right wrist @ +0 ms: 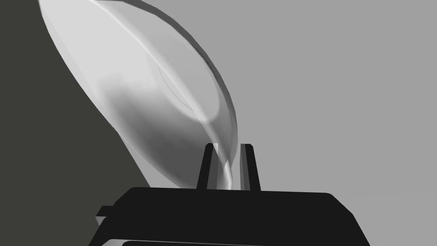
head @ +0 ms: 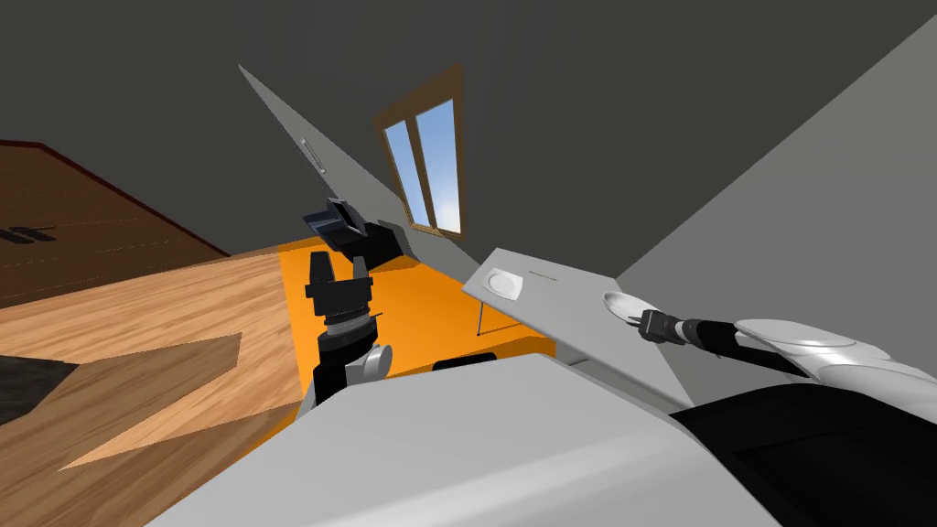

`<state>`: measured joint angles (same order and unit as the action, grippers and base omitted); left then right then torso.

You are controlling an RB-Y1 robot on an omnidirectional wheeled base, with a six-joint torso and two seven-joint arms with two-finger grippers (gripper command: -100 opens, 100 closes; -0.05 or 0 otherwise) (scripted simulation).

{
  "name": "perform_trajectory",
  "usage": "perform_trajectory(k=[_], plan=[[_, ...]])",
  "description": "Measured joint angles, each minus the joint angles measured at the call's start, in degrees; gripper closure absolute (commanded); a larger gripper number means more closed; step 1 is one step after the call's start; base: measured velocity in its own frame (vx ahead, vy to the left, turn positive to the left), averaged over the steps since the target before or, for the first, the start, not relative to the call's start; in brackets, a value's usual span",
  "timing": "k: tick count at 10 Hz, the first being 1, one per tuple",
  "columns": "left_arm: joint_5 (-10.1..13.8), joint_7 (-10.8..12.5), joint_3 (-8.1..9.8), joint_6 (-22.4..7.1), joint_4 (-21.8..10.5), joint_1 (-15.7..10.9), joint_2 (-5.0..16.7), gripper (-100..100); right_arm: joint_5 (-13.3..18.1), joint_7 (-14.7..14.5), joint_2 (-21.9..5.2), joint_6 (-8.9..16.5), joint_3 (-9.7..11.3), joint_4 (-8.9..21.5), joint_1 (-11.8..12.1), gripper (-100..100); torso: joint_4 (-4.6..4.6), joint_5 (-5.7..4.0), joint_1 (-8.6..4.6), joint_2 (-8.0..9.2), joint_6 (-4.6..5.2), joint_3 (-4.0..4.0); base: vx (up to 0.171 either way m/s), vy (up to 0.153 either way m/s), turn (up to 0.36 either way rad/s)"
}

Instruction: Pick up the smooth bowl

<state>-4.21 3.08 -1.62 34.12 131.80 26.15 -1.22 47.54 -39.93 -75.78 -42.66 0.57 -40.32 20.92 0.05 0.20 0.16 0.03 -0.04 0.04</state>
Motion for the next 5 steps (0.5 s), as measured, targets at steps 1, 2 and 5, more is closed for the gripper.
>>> perform_trajectory(k=[1, 2, 5], plan=[[0.0, 0.0, 0.00, 0.0, 0.0, 0.0, 0.0, 0, 0.0, 0.1, -0.2, 0.1, 0.2, -0.6, 0.1, 100, 0.01, 0.02, 0.04, 0.01, -0.04, 0.01, 0.013, -0.011, -0.117], [0.0, 0.0, 0.00, 0.0, 0.0, 0.0, 0.0, 0, -0.6, 0.9, -0.9, 1.0, 0.7, -2.0, 0.8, 100, 0.02, 0.07, 0.04, 0.04, 0.09, 0.03, 0.013, -0.013, -0.088], [0.0, 0.0, 0.00, 0.0, 0.0, 0.0, 0.0, 0, -1.8, 2.8, -2.4, 3.6, 2.0, -7.3, 2.9, 100, 0.07, 0.07, 0.08, 0.07, -0.01, 0.07, 0.013, -0.018, -0.100]])
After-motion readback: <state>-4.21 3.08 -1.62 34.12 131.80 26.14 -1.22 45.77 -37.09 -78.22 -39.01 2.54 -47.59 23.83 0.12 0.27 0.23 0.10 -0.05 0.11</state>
